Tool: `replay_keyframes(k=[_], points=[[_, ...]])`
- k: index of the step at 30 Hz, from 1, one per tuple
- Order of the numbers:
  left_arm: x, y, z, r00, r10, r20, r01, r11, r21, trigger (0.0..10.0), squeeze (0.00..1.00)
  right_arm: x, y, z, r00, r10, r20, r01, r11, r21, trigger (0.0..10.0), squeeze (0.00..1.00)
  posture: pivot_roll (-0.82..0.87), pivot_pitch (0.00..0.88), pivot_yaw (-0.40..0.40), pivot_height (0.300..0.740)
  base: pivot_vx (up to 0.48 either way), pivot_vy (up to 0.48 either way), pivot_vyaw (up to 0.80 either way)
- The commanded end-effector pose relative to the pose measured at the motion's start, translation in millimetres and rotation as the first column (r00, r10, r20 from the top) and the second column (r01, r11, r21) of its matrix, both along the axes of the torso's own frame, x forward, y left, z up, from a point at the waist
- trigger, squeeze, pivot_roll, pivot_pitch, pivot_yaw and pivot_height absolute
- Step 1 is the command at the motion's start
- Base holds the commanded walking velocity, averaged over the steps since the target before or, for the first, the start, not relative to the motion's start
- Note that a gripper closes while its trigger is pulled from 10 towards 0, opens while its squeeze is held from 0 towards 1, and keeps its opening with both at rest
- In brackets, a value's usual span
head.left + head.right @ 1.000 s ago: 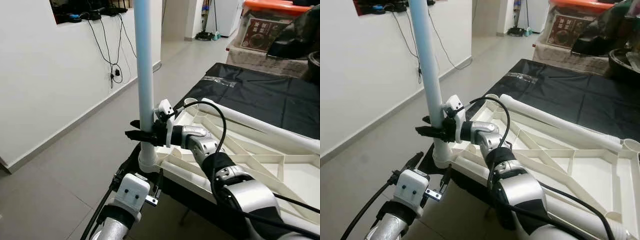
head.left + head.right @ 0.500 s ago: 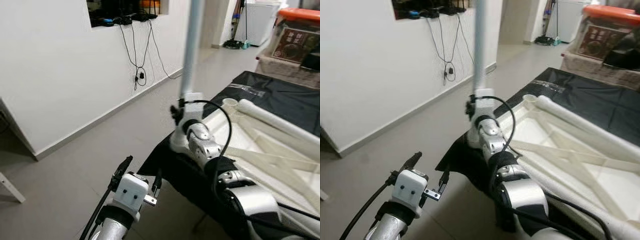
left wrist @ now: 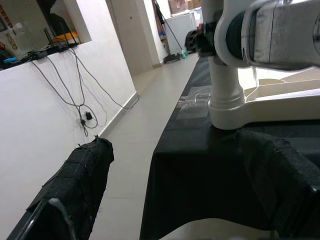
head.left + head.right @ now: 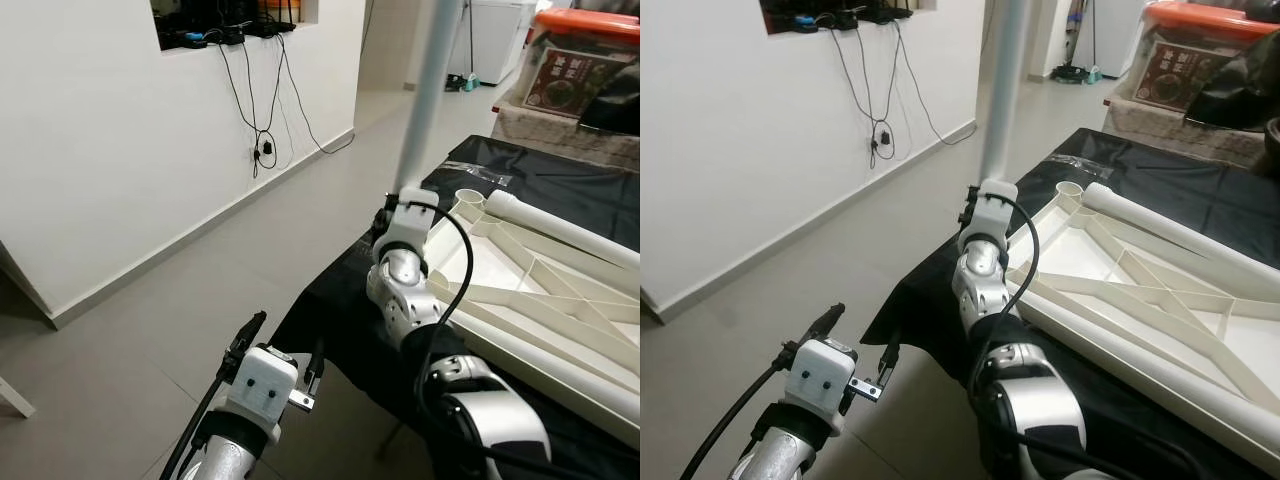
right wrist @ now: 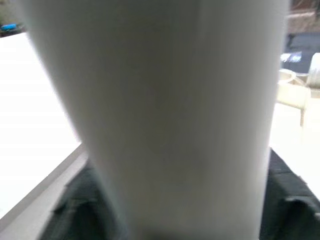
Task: Building children table
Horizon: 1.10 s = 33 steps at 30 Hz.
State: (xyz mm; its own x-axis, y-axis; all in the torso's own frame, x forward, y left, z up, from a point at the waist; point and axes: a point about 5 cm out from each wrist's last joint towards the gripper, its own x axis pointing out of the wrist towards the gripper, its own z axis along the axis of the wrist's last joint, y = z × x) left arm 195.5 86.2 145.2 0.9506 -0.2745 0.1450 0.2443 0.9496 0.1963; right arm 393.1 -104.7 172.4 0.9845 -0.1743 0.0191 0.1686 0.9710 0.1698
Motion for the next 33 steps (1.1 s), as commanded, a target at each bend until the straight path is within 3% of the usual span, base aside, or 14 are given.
replay_keyframes(k=[1,8,11,14,17,19,21,23,25,27,28,30,31,33], points=[[0.2,-0.5,-4,1.000,-0.005,-0.016,0.005,1.000,0.000,10.0,0.00,0.6,4.9,15,0.994,0.057,0.098,-0.057,0.998,-0.004,10.0,0.00,0.07,0.008,-0.031,0.740,0.000,0.000,0.00],[0.8,0.3,-4,1.000,-0.003,-0.015,0.003,1.000,0.001,10.0,0.00,6.8,18.9,29,0.889,0.427,0.164,-0.440,0.896,0.053,10.0,0.00,0.07,0.013,-0.026,0.740,0.000,0.000,0.00],[1.3,1.0,-3,1.000,-0.005,-0.014,0.005,1.000,-0.001,10.0,0.00,1.9,28.9,23,0.683,0.720,0.122,-0.729,0.683,0.050,10.0,0.00,0.07,0.017,-0.026,0.740,0.000,0.000,0.00],[1.4,0.9,-3,1.000,-0.006,-0.014,0.006,1.000,-0.001,10.0,0.00,-1.8,30.9,21,0.591,0.800,0.105,-0.806,0.591,0.037,10.0,0.00,0.07,0.017,-0.026,0.740,0.000,0.000,0.00],[1.4,0.6,-4,1.000,-0.006,-0.016,0.006,1.000,-0.001,10.0,0.00,-10.4,35.3,13,0.397,0.917,0.034,-0.918,0.397,-0.013,10.0,0.00,0.07,0.021,-0.023,0.740,0.000,0.000,0.00],[1.4,0.6,-4,1.000,-0.006,-0.016,0.006,1.000,-0.001,10.0,0.00,-10.4,35.3,13,0.397,0.917,0.034,-0.918,0.397,-0.013,10.0,0.00,0.07,0.021,-0.023,0.740,0.000,0.000,0.00],[0.8,-1.5,-4,1.000,-0.013,-0.018,0.013,1.000,-0.002,10.0,0.00,-16.0,49.4,12,0.223,0.974,-0.046,-0.974,0.222,-0.037,10.0,0.00,0.08,0.026,-0.019,0.740,0.000,0.000,0.00],[0.8,-1.5,-4,1.000,-0.013,-0.018,0.013,1.000,-0.002,10.0,0.00,-16.0,49.4,12,0.223,0.974,-0.046,-0.974,0.222,-0.037,10.0,0.00,0.08,0.026,-0.019,0.740,0.000,0.000,0.00],[-0.3,-1.7,-3,1.000,-0.012,-0.019,0.012,1.000,-0.002,10.0,0.00,-19.5,62.4,15,0.118,0.990,-0.075,-0.992,0.114,-0.052,10.0,0.00,0.09,0.033,-0.024,0.740,0.000,0.000,0.00],[-0.6,-1.3,-3,1.000,-0.009,-0.019,0.009,1.000,-0.003,10.0,0.00,-20.3,65.2,17,0.097,0.992,-0.077,-0.994,0.093,-0.057,10.0,0.00,0.09,0.033,-0.024,0.740,0.000,0.000,0.00],[-0.9,-1.0,-3,1.000,-0.007,-0.020,0.007,1.000,-0.003,10.0,0.00,-20.4,67.0,18,0.091,0.993,-0.075,-0.994,0.086,-0.061,4.4,0.00,0.09,0.037,-0.029,0.740,0.000,0.000,0.00],[-1.1,-0.8,-3,1.000,-0.006,-0.021,0.006,1.000,-0.004,10.0,0.00,-20.3,67.7,19,0.090,0.993,-0.074,-0.994,0.085,-0.063,4.4,0.00,0.09,0.037,-0.029,0.740,0.000,0.000,0.00],[-1.5,-0.9,-3,1.000,-0.006,-0.022,0.006,1.000,-0.004,10.0,0.00,-17.0,68.8,21,0.150,0.987,-0.062,-0.987,0.146,-0.066,0.0,0.00,0.09,0.040,-0.029,0.740,0.000,0.000,0.00],[-1.7,-1.0,-4,1.000,-0.005,-0.023,0.005,1.000,-0.004,10.0,0.00,-15.1,69.5,23,0.190,0.981,-0.050,-0.979,0.185,-0.080,0.0,0.00,0.09,0.040,-0.029,0.740,0.000,0.000,0.00]])
